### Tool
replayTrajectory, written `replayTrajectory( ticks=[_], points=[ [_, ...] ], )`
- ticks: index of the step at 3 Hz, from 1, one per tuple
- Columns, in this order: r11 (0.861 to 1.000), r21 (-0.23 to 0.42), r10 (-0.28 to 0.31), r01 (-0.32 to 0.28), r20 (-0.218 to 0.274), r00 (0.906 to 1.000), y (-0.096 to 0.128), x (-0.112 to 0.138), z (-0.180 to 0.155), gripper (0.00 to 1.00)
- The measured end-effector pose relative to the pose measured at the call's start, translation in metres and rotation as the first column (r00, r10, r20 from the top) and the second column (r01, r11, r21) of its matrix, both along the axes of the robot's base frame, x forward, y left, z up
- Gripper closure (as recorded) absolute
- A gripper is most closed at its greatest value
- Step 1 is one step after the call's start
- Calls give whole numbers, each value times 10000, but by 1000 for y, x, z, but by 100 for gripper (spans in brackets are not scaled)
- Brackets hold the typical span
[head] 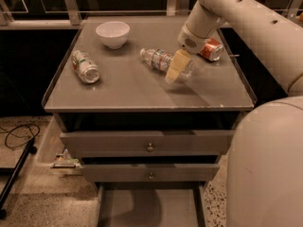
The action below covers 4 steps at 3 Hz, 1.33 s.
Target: Place water bottle into bottom drawer
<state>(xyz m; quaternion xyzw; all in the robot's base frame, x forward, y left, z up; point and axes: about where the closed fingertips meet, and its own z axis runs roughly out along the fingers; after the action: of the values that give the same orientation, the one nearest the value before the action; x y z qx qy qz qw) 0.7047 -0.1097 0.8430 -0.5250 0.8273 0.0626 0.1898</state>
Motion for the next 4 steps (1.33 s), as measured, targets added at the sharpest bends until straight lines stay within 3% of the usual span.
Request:
replayTrajectory(
  ticks=[1,4],
  points=[
    [10000,-9,11,-11,-39,10000,0,0,-2,19],
    [10000,16,50,-50,-73,10000,0,-1,-5,89]
  ],
)
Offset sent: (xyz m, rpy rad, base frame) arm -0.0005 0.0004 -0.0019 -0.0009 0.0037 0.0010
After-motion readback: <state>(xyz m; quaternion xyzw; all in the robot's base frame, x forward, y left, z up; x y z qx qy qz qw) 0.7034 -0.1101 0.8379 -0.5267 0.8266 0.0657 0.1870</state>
